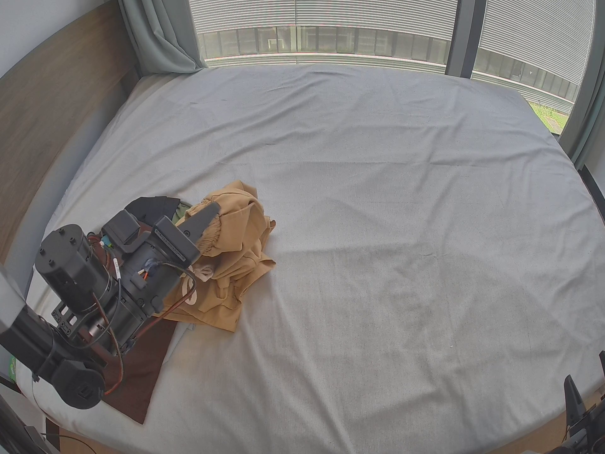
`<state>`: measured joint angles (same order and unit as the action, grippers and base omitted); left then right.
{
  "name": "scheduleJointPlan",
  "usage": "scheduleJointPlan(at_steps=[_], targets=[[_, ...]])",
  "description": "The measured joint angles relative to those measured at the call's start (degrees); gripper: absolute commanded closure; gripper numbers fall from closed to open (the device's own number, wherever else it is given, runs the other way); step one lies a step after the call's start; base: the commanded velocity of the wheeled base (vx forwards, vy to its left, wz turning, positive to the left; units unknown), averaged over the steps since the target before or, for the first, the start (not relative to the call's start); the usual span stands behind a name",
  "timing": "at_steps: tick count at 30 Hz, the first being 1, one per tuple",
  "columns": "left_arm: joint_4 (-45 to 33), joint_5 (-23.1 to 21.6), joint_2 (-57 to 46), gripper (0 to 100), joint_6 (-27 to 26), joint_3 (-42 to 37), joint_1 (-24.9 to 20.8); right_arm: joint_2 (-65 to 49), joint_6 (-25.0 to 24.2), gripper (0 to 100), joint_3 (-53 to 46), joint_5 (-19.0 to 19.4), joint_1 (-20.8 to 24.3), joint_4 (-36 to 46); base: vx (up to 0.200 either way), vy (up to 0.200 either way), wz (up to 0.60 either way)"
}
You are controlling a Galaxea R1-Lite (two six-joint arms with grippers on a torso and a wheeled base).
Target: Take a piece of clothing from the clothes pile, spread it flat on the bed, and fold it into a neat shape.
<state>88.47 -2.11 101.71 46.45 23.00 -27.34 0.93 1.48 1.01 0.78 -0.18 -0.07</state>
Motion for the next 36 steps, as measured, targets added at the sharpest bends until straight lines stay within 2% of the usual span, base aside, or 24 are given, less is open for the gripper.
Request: scheduleJointPlan(at_steps=[12, 28, 36], targets=[[-0.2, 0.1, 0.0, 100, 0.0, 1.1, -5.8, 0.0, 0.0, 0, 0.0, 0.0, 0.0, 0.0, 0.000, 0.000, 0.00], [-3.6, 0.0, 2.3, 100, -0.1, 8.4, -15.6, 0.0, 0.0, 0, 0.0, 0.0, 0.0, 0.0, 0.000, 0.000, 0.00], [-4.5, -0.4, 5.8, 100, 0.0, 12.5, -19.0, 0.0, -0.1, 0, 0.0, 0.0, 0.0, 0.0, 0.000, 0.000, 0.00]])
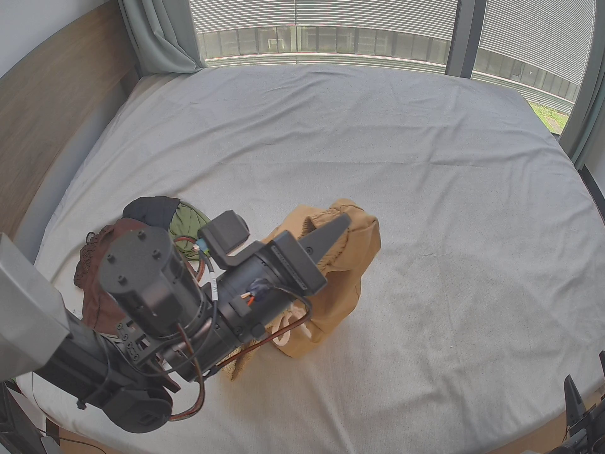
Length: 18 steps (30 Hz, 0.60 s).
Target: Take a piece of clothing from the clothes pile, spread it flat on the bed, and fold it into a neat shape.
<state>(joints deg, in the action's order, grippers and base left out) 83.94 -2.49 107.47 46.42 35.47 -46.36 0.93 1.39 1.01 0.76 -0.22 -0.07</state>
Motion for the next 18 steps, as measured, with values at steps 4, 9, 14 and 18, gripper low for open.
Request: scheduleJointPlan(at_steps=[4, 9, 14, 18], targets=[[0.3, -0.3, 2.4, 100, 0.0, 1.8, -1.6, 0.0, 0.0, 0, 0.0, 0.0, 0.0, 0.0, 0.000, 0.000, 0.00], [0.3, -0.5, 5.5, 100, 0.0, 4.4, -4.6, 0.0, 0.0, 0, 0.0, 0.0, 0.0, 0.0, 0.000, 0.000, 0.00], [0.7, -0.8, 8.8, 100, 0.0, 6.9, -7.1, 0.0, 0.0, 0, 0.0, 0.0, 0.0, 0.0, 0.000, 0.000, 0.00], [0.7, -1.1, 11.1, 100, 0.0, 9.1, -8.5, 0.0, 0.0, 0, 0.0, 0.0, 0.1, 0.0, 0.000, 0.000, 0.00]])
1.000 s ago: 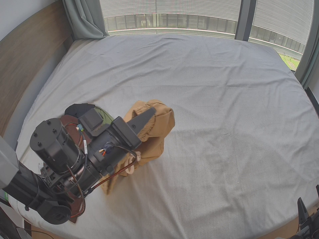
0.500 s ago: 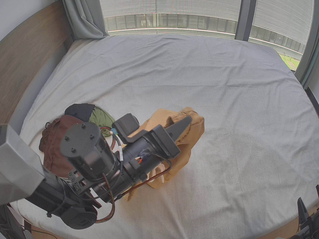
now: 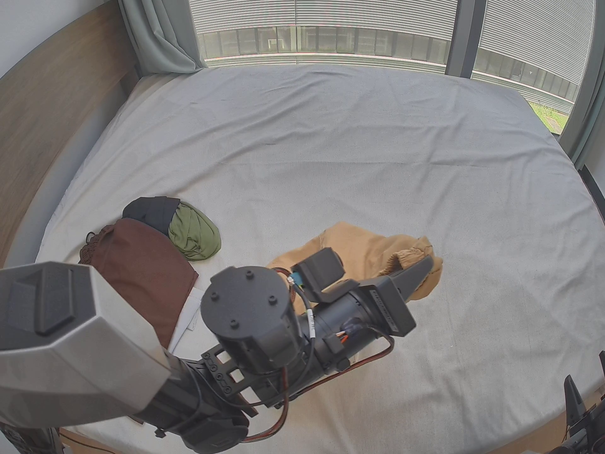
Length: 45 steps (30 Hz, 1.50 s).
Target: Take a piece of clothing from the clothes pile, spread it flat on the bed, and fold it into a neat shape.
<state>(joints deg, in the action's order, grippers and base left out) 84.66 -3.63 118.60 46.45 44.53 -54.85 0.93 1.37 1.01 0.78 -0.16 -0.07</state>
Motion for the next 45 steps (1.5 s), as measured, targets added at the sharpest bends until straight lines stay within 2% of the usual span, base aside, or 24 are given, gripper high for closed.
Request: scheduleJointPlan(at_steps=[15, 28, 34, 39, 45], targets=[[-3.6, -2.1, 5.0, 100, 0.2, 10.7, -4.4, 0.0, 0.0, 0, 0.0, 0.0, 0.0, 0.0, 0.000, 0.000, 0.00], [-16.7, -2.2, -1.4, 100, 0.4, 24.7, -6.5, 0.0, 0.0, 0, 0.0, 0.0, 0.0, 0.0, 0.000, 0.000, 0.00], [-19.9, -1.4, -5.1, 100, 3.8, 31.8, -7.2, 0.0, 0.0, 0, 0.0, 0.0, 0.0, 0.0, 0.000, 0.000, 0.00], [-20.4, -1.1, -7.1, 100, 4.1, 30.5, -5.4, 0.0, 0.0, 0, 0.0, 0.0, 0.0, 0.0, 0.000, 0.000, 0.00], [-20.3, -2.3, -9.3, 100, 2.4, 19.0, -0.9, 0.0, 0.0, 0, 0.0, 0.0, 0.0, 0.0, 0.000, 0.000, 0.00]])
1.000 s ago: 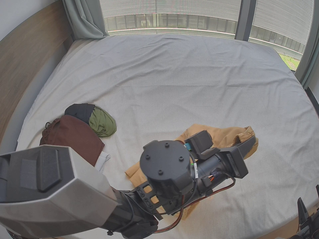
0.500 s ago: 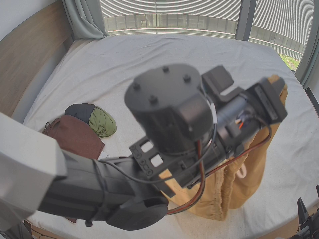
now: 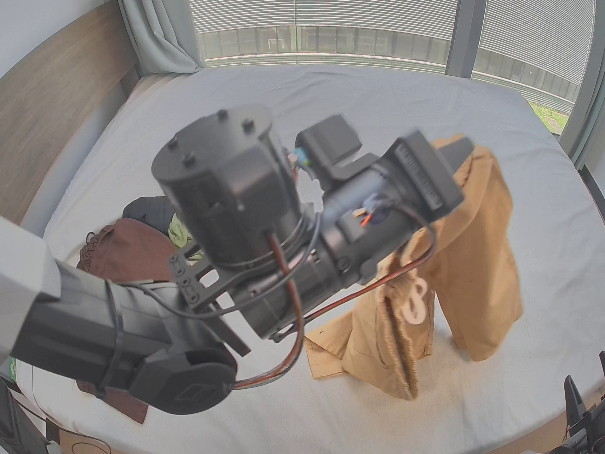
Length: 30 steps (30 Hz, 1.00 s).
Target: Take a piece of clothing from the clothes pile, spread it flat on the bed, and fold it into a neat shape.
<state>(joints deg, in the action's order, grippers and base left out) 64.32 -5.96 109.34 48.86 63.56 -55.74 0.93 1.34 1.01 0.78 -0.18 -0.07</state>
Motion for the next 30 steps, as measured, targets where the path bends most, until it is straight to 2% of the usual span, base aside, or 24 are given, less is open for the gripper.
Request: scheduleJointPlan(at_steps=[4, 10, 25, 30], targets=[[2.0, -2.1, -1.3, 100, -1.9, -8.4, 4.1, 0.0, 0.0, 0, 0.0, 0.0, 0.0, 0.0, 0.000, 0.000, 0.00], [9.6, -3.8, -1.9, 100, -3.3, -17.4, 9.6, 0.0, -0.1, 0, 0.0, 0.0, 0.0, 0.0, 0.000, 0.000, 0.00], [23.5, -4.4, -0.7, 100, -3.7, -30.3, 16.9, 0.0, -0.1, 0, 0.0, 0.0, 0.0, 0.0, 0.000, 0.000, 0.00], [24.6, -4.7, 0.0, 100, -4.1, -33.8, 19.6, 0.0, 0.0, 0, 0.0, 0.0, 0.0, 0.0, 0.000, 0.000, 0.00]])
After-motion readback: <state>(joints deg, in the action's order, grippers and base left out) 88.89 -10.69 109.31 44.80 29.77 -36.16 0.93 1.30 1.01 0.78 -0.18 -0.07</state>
